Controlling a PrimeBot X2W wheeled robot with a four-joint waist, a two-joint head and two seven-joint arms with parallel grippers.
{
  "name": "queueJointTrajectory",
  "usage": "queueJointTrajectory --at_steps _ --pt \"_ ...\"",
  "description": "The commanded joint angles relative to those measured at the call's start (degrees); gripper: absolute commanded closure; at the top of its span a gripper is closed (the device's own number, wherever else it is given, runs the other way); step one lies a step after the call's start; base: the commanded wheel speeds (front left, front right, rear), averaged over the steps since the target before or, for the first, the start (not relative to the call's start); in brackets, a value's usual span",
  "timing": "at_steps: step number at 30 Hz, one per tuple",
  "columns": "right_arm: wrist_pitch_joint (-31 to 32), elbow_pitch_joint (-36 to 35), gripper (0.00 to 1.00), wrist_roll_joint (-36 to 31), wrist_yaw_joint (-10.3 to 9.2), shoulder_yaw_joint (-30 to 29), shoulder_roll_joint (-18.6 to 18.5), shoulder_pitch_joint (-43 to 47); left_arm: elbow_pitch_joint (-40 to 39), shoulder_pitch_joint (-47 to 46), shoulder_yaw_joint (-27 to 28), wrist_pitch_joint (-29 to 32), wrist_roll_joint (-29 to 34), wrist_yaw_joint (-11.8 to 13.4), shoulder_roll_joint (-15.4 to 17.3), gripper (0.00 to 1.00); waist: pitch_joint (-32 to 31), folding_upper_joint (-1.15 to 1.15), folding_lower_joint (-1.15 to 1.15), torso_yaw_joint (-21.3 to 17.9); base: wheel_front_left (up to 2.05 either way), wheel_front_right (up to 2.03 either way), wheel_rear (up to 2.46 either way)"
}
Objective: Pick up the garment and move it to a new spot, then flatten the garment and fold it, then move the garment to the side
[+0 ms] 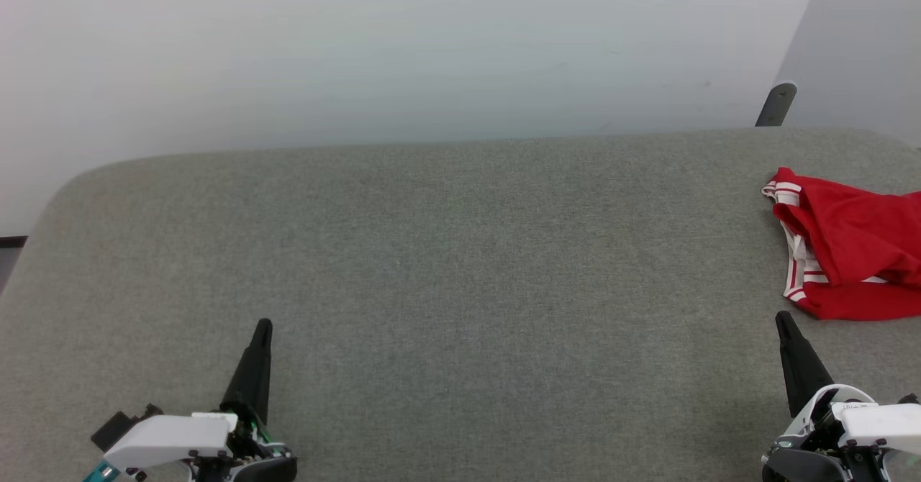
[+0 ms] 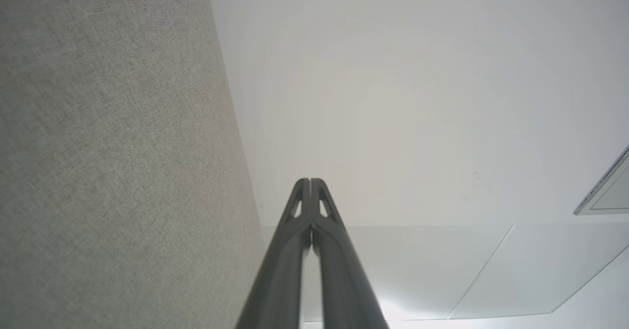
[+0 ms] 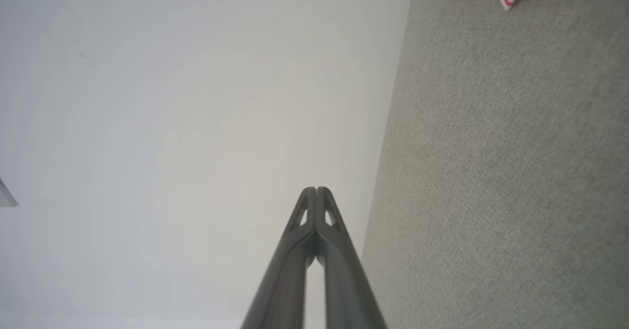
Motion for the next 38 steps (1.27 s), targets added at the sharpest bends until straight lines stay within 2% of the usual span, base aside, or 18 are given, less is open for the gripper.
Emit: queueJointTrajectory --at_steps 1,38 --pt "0.1 -0.1 1.00 0.3 0.02 0.0 0.2 -0.2 0.0 -0.5 0.1 0.2 -0.2 0.0 0.0 1.00 0.0 0.00 0.00 0.0 0.00 0.00 0.00" --pt "0.1 -0.1 1.00 0.3 0.02 0.0 0.2 -0.2 0.0 -0.5 0.1 0.2 -0.2 0.0 0.0 1.00 0.0 0.00 0.00 0.0 0.00 0.00 0.00"
